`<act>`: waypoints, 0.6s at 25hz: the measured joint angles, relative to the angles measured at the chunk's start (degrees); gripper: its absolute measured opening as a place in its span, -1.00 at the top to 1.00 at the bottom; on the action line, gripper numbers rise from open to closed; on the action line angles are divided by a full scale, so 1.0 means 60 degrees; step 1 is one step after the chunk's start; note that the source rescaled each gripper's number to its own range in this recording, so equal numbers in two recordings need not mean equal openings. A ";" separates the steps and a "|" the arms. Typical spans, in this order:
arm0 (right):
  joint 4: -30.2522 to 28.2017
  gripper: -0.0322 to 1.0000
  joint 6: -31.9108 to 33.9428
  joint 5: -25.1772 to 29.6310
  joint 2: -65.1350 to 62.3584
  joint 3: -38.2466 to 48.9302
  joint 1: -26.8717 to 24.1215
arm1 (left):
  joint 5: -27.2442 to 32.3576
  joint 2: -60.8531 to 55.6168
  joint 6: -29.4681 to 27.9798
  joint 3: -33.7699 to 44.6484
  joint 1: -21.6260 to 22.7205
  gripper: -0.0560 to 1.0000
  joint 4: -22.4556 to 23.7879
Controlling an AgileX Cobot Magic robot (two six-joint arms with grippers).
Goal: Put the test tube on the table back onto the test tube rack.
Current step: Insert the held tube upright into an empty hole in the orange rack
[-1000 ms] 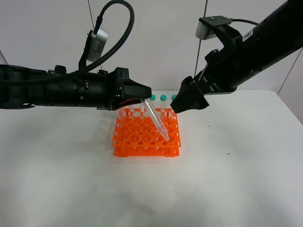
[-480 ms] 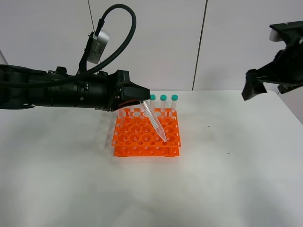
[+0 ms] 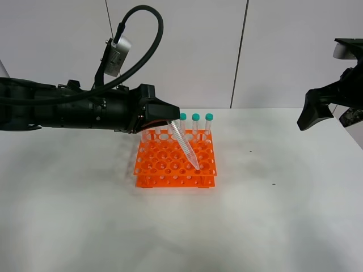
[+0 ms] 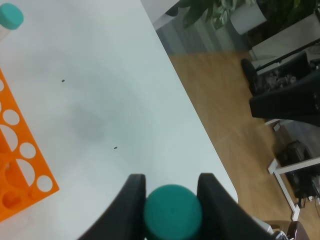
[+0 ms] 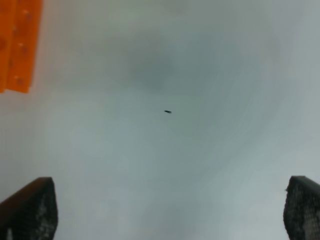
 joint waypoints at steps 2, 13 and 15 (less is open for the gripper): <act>0.0115 -1.00 -0.0019 -0.0021 0.0000 0.0000 0.0000 | 0.0000 0.0000 0.0000 0.0000 0.0000 0.88 0.0000; -0.1578 -1.00 0.0924 0.0128 0.0000 0.0000 0.0996 | -0.0009 0.0000 0.0000 0.0000 0.0000 0.88 0.0000; -0.1783 -1.00 0.1011 0.0386 0.0000 -0.0003 0.0996 | -0.0009 0.0000 0.0000 0.0000 0.0000 0.88 0.0000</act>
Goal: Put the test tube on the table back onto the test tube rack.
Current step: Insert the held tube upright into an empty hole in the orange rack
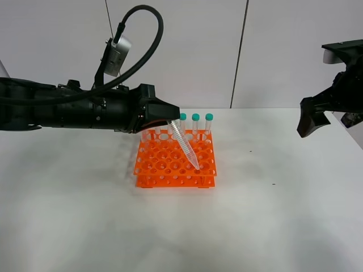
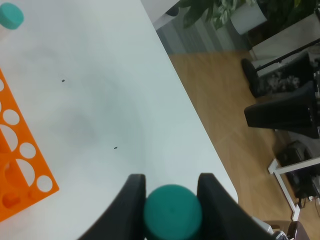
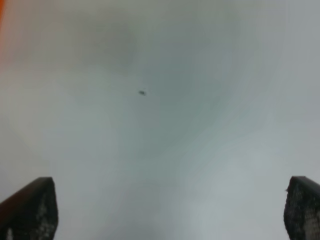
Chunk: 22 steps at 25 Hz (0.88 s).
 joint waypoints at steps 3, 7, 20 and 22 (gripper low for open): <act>-0.0095 -1.00 0.0023 0.0252 -0.0023 0.0014 0.0000 | 0.0000 0.0000 0.0000 0.0000 0.0000 0.88 0.0000; -0.0095 -1.00 0.0031 0.0244 -0.0611 0.0662 0.0000 | 0.0000 0.0000 0.0000 0.0000 0.0000 0.88 0.0000; 0.0161 -1.00 0.0107 -0.1248 -0.8238 0.6217 0.0000 | 0.0000 0.0000 0.0000 0.0000 0.0000 0.88 0.0000; 0.0186 -1.00 0.0129 -0.1635 -0.9466 0.6801 0.0000 | 0.0000 0.0000 0.0000 0.0000 0.0000 0.88 0.0000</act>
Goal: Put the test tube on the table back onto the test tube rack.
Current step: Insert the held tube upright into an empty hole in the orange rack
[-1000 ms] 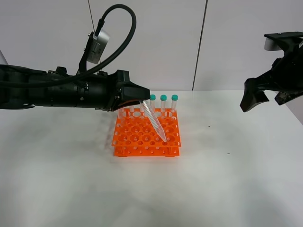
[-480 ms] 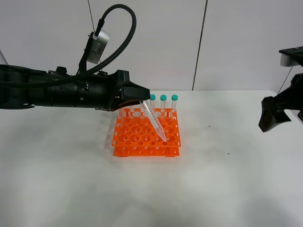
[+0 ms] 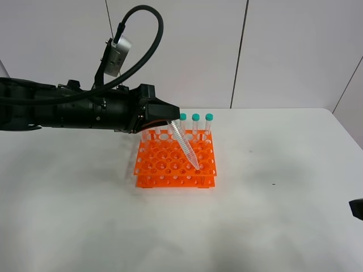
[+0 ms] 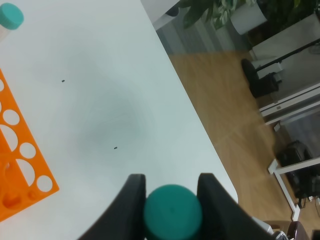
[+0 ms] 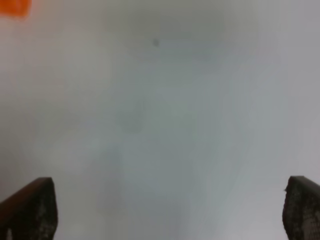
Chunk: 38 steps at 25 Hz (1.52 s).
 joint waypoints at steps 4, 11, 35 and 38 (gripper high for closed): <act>0.0013 -1.00 0.0342 0.0063 -0.1848 0.0606 0.0000 | 0.0000 0.0000 0.0000 0.0000 0.0000 0.88 0.0000; -0.0105 -1.00 0.0487 0.0063 -0.2771 0.0627 0.0000 | 0.0000 0.0000 0.0000 0.0000 0.0000 0.88 0.0000; -0.0059 -1.00 0.0508 0.0081 -0.4853 0.0630 -0.0438 | 0.0207 -0.0725 -0.0009 0.0000 0.0000 0.88 0.0276; -0.0059 -1.00 0.0508 0.0081 -0.4853 0.0630 -0.0438 | 0.0257 -0.1251 -0.0009 0.0000 0.0000 0.88 0.0357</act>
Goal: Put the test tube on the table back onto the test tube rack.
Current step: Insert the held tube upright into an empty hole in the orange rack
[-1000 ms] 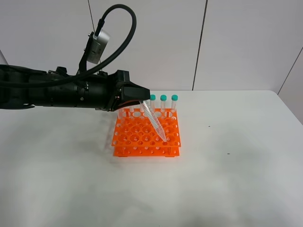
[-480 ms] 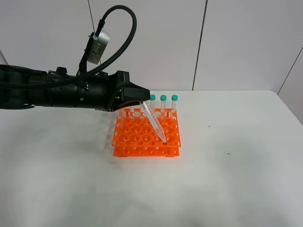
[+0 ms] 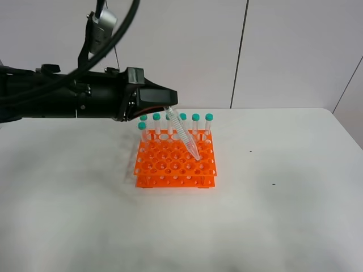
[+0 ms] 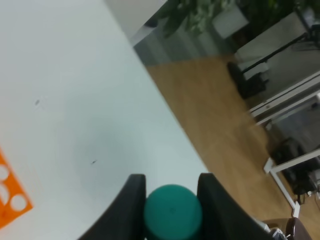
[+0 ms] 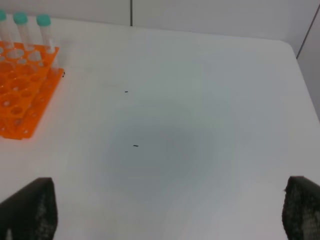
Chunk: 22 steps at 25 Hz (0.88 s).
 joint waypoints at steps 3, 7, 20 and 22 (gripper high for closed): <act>0.0007 -1.00 0.0000 0.0000 0.0000 0.0000 0.0000 | -0.0076 -0.0498 0.0000 0.0000 0.0000 0.88 0.0399; 0.0007 -1.00 0.0000 0.0000 0.0000 0.0000 0.0000 | -0.0815 -0.0830 0.0011 -0.0030 0.0000 0.88 0.1158; 0.0007 -1.00 0.0000 0.0000 -0.0010 0.0000 0.0000 | -0.6642 -0.0730 -0.7038 -0.0503 -0.1407 0.88 1.2918; 0.0007 -1.00 0.0000 0.0000 -0.0010 0.0000 0.0000 | -0.7453 -0.0473 -0.8333 -0.0490 -0.1432 0.88 1.4361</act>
